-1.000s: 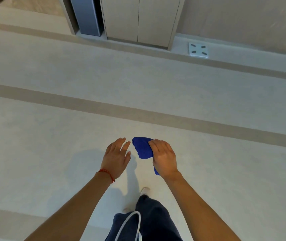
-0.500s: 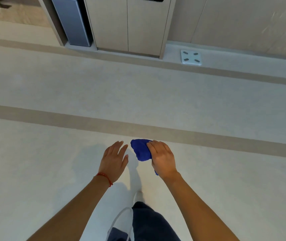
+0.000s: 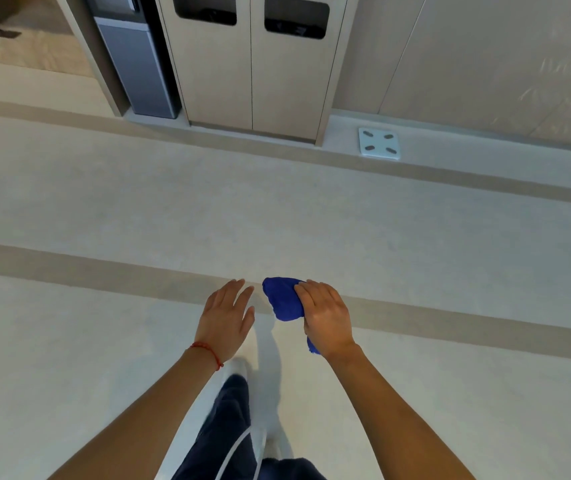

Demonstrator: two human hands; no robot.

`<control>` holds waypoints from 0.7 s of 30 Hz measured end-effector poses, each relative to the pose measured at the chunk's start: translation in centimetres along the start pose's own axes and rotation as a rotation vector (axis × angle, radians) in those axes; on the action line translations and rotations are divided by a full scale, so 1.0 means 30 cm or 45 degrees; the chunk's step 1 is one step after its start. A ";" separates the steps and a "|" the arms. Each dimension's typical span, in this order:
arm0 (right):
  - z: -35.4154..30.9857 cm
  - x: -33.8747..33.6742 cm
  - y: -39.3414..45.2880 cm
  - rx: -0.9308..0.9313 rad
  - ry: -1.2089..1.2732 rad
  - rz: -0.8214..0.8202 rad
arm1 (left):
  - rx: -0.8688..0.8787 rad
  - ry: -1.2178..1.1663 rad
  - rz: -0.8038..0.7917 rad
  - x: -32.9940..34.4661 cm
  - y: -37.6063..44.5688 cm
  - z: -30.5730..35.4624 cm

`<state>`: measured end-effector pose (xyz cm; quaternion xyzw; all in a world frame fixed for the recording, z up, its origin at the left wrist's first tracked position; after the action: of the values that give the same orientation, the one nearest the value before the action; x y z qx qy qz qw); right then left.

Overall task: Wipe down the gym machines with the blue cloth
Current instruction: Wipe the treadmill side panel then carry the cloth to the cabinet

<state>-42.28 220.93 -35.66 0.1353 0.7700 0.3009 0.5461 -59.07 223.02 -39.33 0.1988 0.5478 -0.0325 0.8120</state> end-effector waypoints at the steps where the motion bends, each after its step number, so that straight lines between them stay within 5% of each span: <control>1: 0.016 0.023 0.031 0.003 -0.002 0.001 | 0.015 0.001 -0.002 0.015 0.043 -0.011; 21: 0.308 0.514 0.787 0.103 -0.094 0.085 | 0.196 -0.010 -0.028 0.162 0.985 -0.374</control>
<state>-42.26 250.60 -35.01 0.1939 0.7558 0.2825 0.5580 -58.97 255.00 -38.83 0.2544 0.5426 -0.0841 0.7961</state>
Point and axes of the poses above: each hand's wrist, its own y-axis towards the middle knuckle, its own x-axis out of the palm, z = x × y, the point moved 6 cm from there along y, towards the middle knuckle, and after that the axes turned 14 degrees about z, right-handed, at the moved point
